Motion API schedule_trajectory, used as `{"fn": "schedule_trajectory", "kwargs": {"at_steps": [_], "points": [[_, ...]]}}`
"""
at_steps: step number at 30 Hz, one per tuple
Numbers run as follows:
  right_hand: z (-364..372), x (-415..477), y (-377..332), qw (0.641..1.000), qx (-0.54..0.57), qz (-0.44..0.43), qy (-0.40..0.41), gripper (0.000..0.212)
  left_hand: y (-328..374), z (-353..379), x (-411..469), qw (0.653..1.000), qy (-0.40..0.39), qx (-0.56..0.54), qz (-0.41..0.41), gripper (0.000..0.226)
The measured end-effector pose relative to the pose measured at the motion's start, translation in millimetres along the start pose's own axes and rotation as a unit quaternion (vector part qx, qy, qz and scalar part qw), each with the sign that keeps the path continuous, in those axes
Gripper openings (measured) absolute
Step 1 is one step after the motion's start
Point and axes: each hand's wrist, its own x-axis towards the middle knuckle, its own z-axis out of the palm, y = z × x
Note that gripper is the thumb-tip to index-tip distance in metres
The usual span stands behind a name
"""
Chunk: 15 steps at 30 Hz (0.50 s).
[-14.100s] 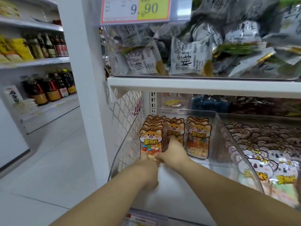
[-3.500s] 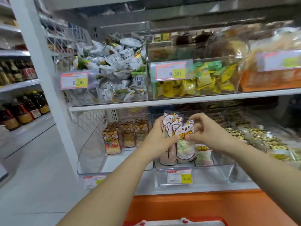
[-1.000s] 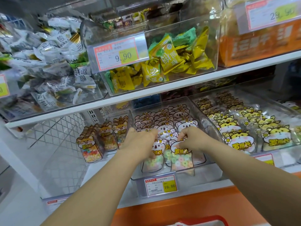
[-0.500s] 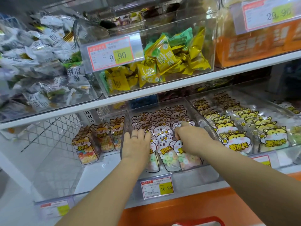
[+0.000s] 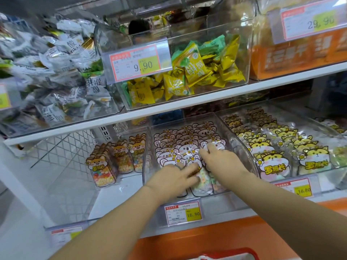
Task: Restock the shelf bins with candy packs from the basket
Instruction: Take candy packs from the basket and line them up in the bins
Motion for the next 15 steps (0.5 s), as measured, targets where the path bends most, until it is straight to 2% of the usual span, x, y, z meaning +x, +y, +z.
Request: {"fn": "schedule_trajectory", "kwargs": {"at_steps": [3, 5, 8, 11, 15], "points": [[6.8, 4.4, 11.3, 0.988, 0.128, -0.028, -0.084, 0.031, -8.2, 19.5, 4.8, 0.994, -0.005, 0.047, 0.101, 0.040], [9.7, 4.6, 15.6, 0.959, 0.216, -0.028, -0.179, 0.024, -10.7, 30.9, 9.9, 0.990, -0.021, 0.040, 0.131, 0.048], [12.4, 2.1, 13.7, 0.922, 0.224, -0.040, -0.312, 0.048, -4.8, 38.8, 18.2, 0.990, -0.039, 0.016, 0.137, 0.057], [18.6, 4.3, 18.9, 0.916, 0.234, -0.033, -0.325, 0.053, -3.6, 44.2, 24.8, 0.987, -0.076, 0.036, 0.136, 0.057], [14.7, 4.7, 21.1, 0.920, 0.243, -0.018, -0.307, 0.037, -8.6, 47.3, 29.2, 0.983, -0.081, 0.077, 0.146, 0.051]]}}
